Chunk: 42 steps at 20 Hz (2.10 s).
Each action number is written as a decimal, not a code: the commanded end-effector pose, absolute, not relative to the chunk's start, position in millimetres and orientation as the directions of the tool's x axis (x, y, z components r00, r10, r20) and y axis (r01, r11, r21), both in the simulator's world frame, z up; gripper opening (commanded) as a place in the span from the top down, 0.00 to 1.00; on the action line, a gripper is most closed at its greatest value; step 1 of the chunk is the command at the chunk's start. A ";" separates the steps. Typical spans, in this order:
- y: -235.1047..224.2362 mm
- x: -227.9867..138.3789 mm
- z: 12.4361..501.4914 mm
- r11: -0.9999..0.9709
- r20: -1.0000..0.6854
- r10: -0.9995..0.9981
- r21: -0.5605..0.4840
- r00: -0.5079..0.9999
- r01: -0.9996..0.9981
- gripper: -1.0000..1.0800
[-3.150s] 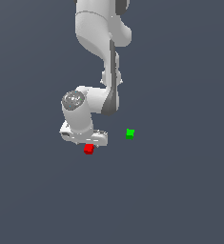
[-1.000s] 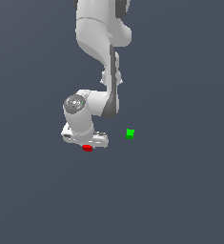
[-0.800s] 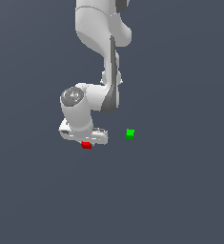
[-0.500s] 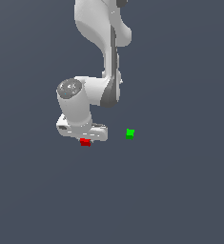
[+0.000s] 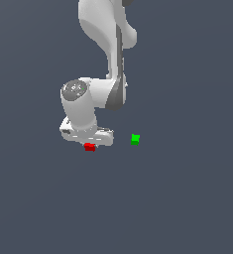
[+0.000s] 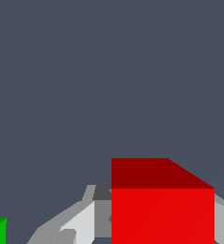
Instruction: Stack the red cube on top of the green cube.
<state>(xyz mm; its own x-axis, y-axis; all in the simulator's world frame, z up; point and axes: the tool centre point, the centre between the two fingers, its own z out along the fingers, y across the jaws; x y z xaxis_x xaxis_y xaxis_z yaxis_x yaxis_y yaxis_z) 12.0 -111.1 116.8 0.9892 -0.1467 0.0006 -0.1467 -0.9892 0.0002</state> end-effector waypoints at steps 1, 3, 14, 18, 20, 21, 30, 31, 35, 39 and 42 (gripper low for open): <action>-103.8 9.2 115.4 -0.989 0.001 -0.146 0.000 0.989 -0.146 1.00; -95.4 5.4 113.2 -0.989 0.001 -0.146 0.000 0.989 -0.146 1.00; -2.6 -35.2 89.2 -0.989 0.001 -0.145 0.000 0.989 -0.145 1.00; 36.3 -51.5 79.2 -0.989 0.001 -0.145 0.000 0.989 -0.145 1.00; 53.5 -58.4 74.7 -0.989 0.001 -0.145 0.000 0.989 -0.145 1.00; 61.3 -61.5 72.7 -0.989 0.001 -0.145 0.000 0.989 -0.145 1.00; 100.2 -75.5 62.4 -0.989 0.000 -0.145 0.000 0.989 -0.145 1.00; 101.2 -75.8 62.2 -0.989 0.000 -0.145 0.000 0.989 -0.145 1.00; 101.5 -76.0 62.1 -0.989 0.000 -0.145 0.000 0.989 -0.145 0.04; 101.5 -76.0 62.1 -0.989 0.000 -0.145 0.000 0.989 -0.145 0.04; 101.5 -76.0 62.1 -0.989 0.000 -0.145 0.000 0.989 -0.145 0.04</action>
